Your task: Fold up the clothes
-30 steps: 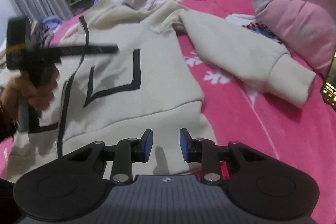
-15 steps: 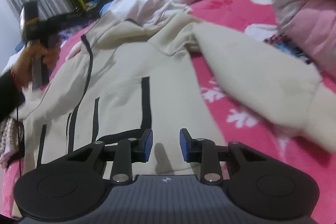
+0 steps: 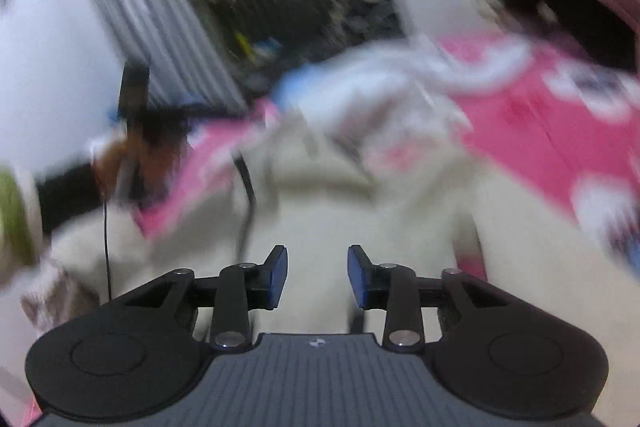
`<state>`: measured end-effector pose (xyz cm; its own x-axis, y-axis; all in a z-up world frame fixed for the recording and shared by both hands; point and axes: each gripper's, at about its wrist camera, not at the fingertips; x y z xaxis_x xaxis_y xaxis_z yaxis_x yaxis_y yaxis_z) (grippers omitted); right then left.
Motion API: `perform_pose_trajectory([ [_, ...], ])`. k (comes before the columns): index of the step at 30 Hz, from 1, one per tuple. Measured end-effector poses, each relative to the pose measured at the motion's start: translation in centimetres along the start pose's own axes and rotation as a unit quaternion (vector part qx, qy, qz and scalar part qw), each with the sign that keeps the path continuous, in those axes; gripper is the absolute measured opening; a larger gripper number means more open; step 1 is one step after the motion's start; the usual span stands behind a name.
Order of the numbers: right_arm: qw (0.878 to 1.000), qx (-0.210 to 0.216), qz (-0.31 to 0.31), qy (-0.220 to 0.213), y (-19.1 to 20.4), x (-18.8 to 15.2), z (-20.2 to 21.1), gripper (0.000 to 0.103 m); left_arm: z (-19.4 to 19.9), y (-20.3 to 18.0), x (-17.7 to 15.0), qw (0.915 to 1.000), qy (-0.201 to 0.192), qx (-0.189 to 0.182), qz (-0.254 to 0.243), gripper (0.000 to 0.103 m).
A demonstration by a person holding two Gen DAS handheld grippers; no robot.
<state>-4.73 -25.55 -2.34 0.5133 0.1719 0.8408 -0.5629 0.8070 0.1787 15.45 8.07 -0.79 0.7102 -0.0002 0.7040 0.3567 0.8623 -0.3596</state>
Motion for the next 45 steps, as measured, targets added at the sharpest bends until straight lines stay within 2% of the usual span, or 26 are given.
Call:
perform_pose_trajectory([
  [2, 0.998, 0.025, 0.051, -0.03, -0.7, 3.4, -3.6, 0.04, 1.1, 1.7, -0.8, 0.9994, -0.005, -0.011, 0.032, 0.074],
  [4, 0.994, 0.038, 0.093, -0.033, -1.2, 6.4, -8.3, 0.04, 1.1, 3.1, -2.0, 0.9985, -0.015, 0.027, 0.045, 0.071],
  [6, 0.99, 0.04, 0.132, -0.02, -1.1, 8.6, -13.1, 0.04, 0.7, 4.2, -2.9, 0.9982, -0.006, 0.038, 0.046, 0.07],
  [11, 0.975, 0.048, 0.211, 0.045, -0.4, 11.1, -22.4, 0.04, -0.3, 6.0, -4.1, 0.9972, 0.002, 0.007, 0.075, 0.069],
  [14, 0.97, 0.061, 0.227, 0.068, -0.1, 11.8, -25.1, 0.04, -1.1, 6.6, -3.8, 0.9965, -0.003, -0.008, 0.083, 0.069],
  [19, 0.967, 0.087, 0.225, 0.088, -0.4, 12.0, -26.9, 0.042, -2.0, 7.9, -3.8, 0.9922, -0.005, -0.04, 0.118, 0.068],
  [24, 0.96, 0.102, 0.252, 0.072, 0.5, 12.0, -25.0, 0.014, -2.1, 8.4, -4.5, 0.9843, -0.017, -0.069, 0.162, 0.05],
  [26, 0.957, 0.106, 0.265, 0.053, 1.2, 12.1, -23.7, 0.011, -1.4, 8.2, -4.8, 0.9825, -0.029, -0.076, 0.167, 0.036],
  [28, 0.953, 0.108, 0.281, 0.027, 2.2, 12.5, -23.0, 0.01, -0.2, 8.1, -5.2, 0.9787, -0.05, -0.085, 0.18, 0.027],
  [29, 0.95, 0.11, 0.291, 0.014, 2.8, 12.7, -22.7, 0.01, 0.4, 8.2, -5.3, 0.9765, -0.062, -0.086, 0.188, 0.026],
  [32, 0.941, 0.11, 0.32, -0.016, 4.1, 13.2, -23.2, 0.01, 1.3, 8.4, -5.9, 0.9729, -0.093, -0.07, 0.2, 0.025],
  [37, 0.93, 0.058, 0.363, -0.002, 4.2, 11.9, -27.3, 0.011, 0.0, 8.2, -6.3, 0.9744, -0.109, -0.029, 0.195, 0.025],
  [39, 0.927, 0.037, 0.373, 0.001, 4.0, 11.1, -28.6, 0.015, -0.8, 8.0, -6.5, 0.9754, -0.109, -0.013, 0.191, 0.025],
  [40, 0.932, 0.028, 0.362, 0.001, 3.8, 11.1, -29.0, 0.016, -1.2, 7.9, -6.6, 0.9758, -0.108, -0.005, 0.19, 0.025],
  [42, 0.949, 0.033, 0.313, -0.003, 2.9, 11.9, -29.2, 0.025, -1.7, 7.7, -6.6, 0.9762, -0.105, 0.008, 0.189, 0.026],
  [45, 0.98, 0.044, 0.187, -0.044, -0.1, 14.2, -27.6, 0.035, -1.4, 7.4, -6.6, 0.9767, -0.106, 0.017, 0.186, 0.03],
])
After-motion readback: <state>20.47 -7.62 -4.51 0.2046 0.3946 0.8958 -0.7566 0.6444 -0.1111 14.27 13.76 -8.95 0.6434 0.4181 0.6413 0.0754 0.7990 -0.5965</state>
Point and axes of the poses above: each gripper's, at about its wrist camera, not at the fingertips, and z roughly against the way its jaws point, y to its left, x to its top, and after that the axes turned 14 degrees about z, right-handed
